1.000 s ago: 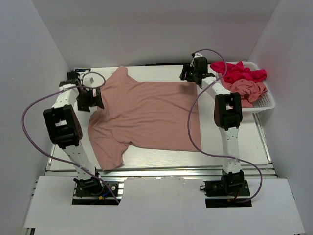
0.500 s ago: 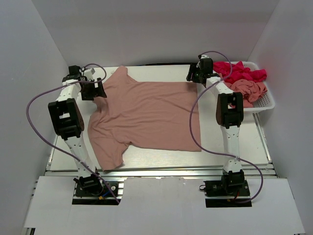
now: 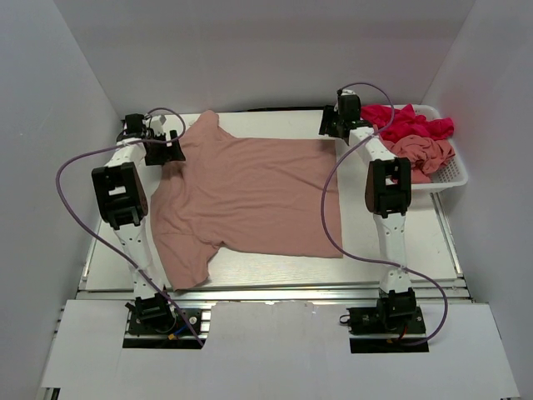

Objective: Fold and stack the t-shirts
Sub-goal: Flatten out the tshirt

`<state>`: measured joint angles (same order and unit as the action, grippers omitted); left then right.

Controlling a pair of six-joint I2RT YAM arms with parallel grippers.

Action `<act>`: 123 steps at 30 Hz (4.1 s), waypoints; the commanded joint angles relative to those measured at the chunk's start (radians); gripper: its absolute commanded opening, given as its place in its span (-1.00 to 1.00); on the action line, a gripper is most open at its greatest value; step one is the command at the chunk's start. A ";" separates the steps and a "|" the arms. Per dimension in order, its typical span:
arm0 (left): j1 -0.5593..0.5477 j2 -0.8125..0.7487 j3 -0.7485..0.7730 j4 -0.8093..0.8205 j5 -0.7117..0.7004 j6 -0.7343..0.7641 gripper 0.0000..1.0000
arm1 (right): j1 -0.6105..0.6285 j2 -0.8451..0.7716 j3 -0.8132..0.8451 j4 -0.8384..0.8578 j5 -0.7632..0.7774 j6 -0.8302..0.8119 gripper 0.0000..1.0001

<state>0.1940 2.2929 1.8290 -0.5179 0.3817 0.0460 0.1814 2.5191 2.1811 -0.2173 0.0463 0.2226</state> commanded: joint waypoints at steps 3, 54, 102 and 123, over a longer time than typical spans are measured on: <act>-0.008 0.020 0.093 0.035 -0.017 0.008 0.96 | -0.020 -0.006 0.048 -0.080 0.059 0.011 0.30; -0.059 0.421 0.464 0.444 0.273 -0.420 0.80 | 0.185 -0.325 -0.167 -0.024 -0.163 -0.054 0.28; -0.215 -0.049 0.132 0.383 -0.116 0.150 0.96 | 0.394 -0.549 -0.633 0.199 -0.013 -0.074 0.21; -0.058 0.295 0.444 0.437 -0.257 0.009 0.96 | 0.346 -0.485 -0.586 0.176 0.038 -0.077 0.21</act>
<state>0.1242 2.6339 2.2807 -0.1059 0.0937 0.1055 0.5350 2.0243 1.5490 -0.0566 0.0677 0.1493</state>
